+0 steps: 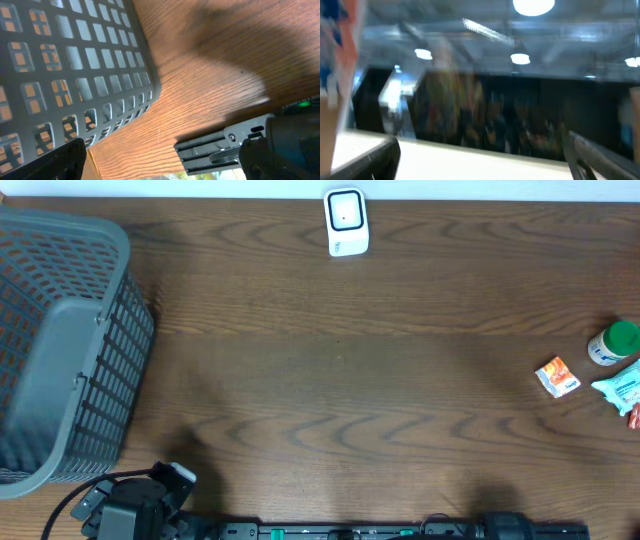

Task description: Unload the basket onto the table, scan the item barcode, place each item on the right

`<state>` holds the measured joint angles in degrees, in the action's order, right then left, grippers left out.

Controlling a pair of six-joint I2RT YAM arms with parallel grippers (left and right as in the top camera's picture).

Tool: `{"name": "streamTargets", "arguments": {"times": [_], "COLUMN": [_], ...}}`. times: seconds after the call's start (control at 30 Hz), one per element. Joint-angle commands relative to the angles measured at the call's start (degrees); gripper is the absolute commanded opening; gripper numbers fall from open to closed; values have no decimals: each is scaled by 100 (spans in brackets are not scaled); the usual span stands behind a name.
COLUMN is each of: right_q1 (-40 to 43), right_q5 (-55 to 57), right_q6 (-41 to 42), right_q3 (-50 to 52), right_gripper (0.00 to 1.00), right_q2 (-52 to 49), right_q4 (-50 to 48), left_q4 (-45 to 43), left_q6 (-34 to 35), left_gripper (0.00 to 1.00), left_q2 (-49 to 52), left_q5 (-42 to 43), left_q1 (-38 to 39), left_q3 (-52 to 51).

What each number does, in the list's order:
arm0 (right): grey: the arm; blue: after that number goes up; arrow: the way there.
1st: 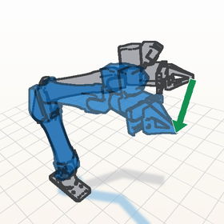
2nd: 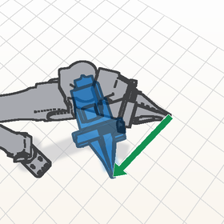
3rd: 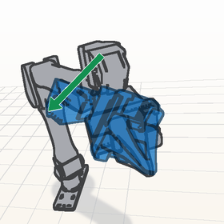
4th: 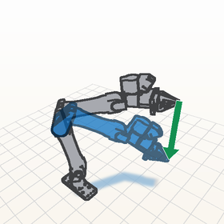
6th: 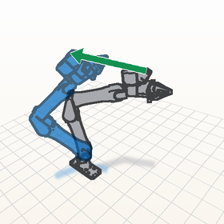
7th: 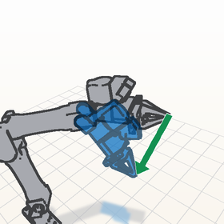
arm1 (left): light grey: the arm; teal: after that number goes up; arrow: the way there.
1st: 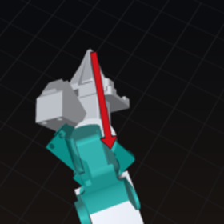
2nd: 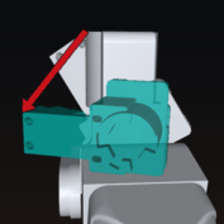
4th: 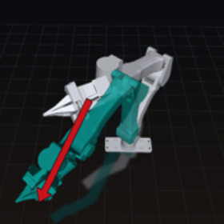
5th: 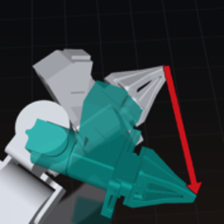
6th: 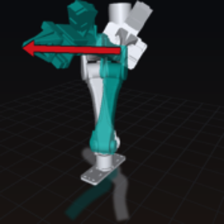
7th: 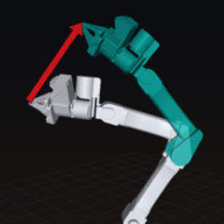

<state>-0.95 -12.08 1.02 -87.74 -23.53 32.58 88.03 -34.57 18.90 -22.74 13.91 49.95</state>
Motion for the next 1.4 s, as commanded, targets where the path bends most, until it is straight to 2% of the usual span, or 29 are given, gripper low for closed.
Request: {"name": "streamTargets", "arguments": {"times": [0.0,0.17,0.37,0.47,0.87,1.1,1.3,1.37], "right_q1": [-35,-33,-52,-166,-251,-251,-251,-251], "right_q5": [-376,-603,-575,-376,-192,507,815,807], "right_q6": [-83,262,409,409,317,323,833,839], "right_q3": [1600,3661,5259,5794,7235,8240,8749,8745], "right_gripper": [99,99,99,99,99,99,99,99], "right_q2": [529,1318,2035,2334,2321,2321,2321,2323], "right_q4": [-984,-2614,-3510,-3550,-3576,-3729,-3797,-3550], "left_q4": [-2,-2,-2,-2,-2,-2,-2,-2], "left_q6": [9,9,9,9,9,9,9,9], "left_gripper": [98,98,98,98,98,98,98,98], "left_q2": [-28,-28,-28,-28,-28,-28,-28,-28], "left_q5": [-39,-37,-39,-39,-39,-39,-39,-39], "left_q1": [-24,-24,-24,-24,-24,-24,-24,-24], "left_q3": [50,50,50,50,50,50,50,50]}}
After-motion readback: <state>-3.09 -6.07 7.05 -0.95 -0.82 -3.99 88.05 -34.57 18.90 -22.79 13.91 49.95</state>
